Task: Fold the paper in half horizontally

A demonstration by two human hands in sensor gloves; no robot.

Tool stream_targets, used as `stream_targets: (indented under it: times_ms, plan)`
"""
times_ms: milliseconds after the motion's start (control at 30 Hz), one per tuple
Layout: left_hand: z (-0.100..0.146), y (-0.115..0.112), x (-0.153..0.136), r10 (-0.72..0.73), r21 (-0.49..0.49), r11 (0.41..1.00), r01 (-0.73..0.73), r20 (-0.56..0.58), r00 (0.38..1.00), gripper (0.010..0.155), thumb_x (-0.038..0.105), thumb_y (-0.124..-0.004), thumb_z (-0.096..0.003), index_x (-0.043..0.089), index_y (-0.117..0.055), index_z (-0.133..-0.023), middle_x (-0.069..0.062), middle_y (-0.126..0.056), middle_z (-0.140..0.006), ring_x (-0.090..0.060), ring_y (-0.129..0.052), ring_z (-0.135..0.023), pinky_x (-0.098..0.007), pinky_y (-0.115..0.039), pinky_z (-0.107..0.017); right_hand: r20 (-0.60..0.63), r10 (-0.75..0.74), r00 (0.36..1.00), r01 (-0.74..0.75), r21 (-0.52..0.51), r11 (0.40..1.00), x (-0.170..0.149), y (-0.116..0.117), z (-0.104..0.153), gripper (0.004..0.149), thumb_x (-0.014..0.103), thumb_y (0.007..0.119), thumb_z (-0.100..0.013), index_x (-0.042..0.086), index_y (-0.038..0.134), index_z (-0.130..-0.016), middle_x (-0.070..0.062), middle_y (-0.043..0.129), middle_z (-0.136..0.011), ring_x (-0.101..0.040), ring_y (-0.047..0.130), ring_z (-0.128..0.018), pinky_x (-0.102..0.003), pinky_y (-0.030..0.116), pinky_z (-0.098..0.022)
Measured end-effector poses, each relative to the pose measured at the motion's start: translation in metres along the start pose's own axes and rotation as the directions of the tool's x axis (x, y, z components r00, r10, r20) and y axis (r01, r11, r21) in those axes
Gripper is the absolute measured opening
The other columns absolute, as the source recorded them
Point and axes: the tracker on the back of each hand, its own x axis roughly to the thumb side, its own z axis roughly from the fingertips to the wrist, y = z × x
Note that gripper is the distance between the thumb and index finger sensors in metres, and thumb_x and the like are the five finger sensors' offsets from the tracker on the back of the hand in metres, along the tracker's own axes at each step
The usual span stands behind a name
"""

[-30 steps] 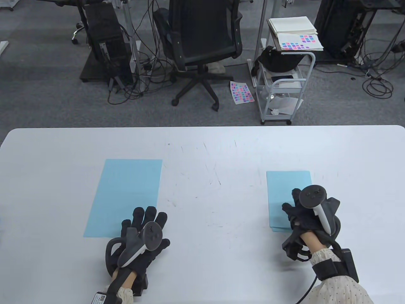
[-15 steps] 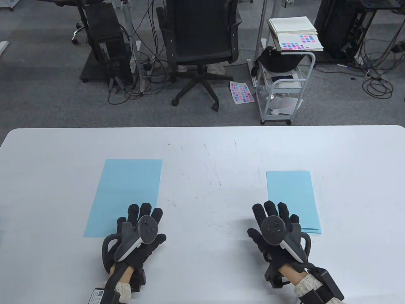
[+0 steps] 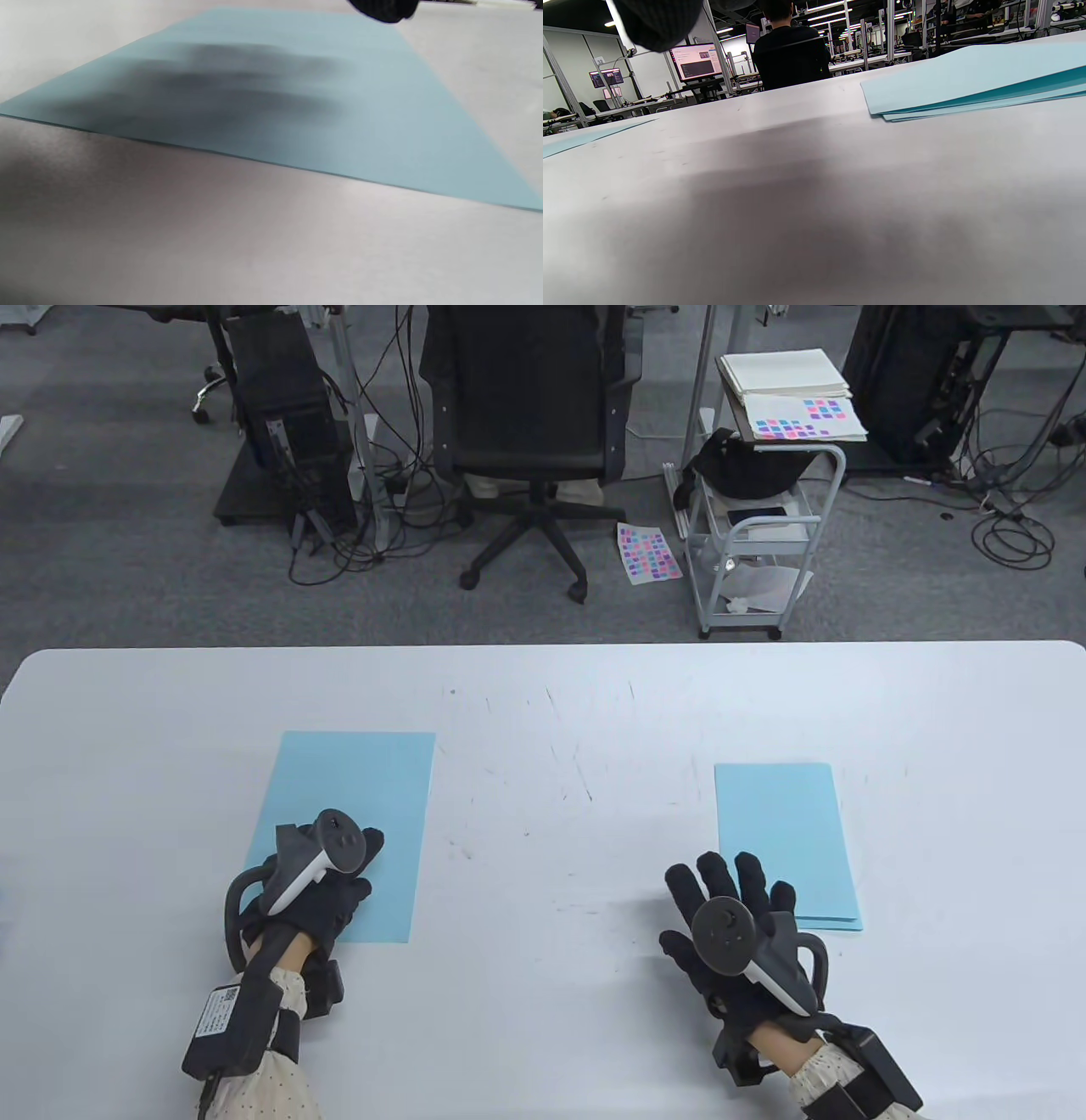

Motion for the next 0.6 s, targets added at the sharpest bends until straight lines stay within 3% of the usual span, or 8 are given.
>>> stream_targets:
  times_ms: [233,600]
  plan:
    - [-0.02,-0.019,-0.007,-0.049,-0.168,0.985,0.048,-0.001,0.999,0.07,0.055,-0.074,-0.0386,0.07,-0.034,-0.094,0.032,-0.015,-0.114,-0.012,-0.014,-0.116,-0.051,-0.029,-0.09,-0.007,-0.012,1.0,0.012,0.005,1.0,-0.001,-0.002,0.0,0.073,0.049,0.069,-0.046,0.037,0.032,-0.108,-0.001,0.019,-0.12,-0.041,0.001,-0.105,-0.07,0.007,-0.07]
    - [-0.018,-0.022,0.006,-0.065,-0.169,0.984,0.064,0.002,0.998,0.067,0.057,-0.071,-0.0373,0.07,-0.035,-0.092,0.033,-0.019,-0.114,-0.012,-0.023,-0.117,-0.052,-0.032,-0.09,-0.028,0.005,1.0,-0.004,0.014,1.0,-0.003,-0.005,0.0,0.073,0.049,0.068,-0.047,0.036,0.033,-0.109,-0.002,0.019,-0.12,-0.041,0.001,-0.105,-0.07,0.007,-0.07]
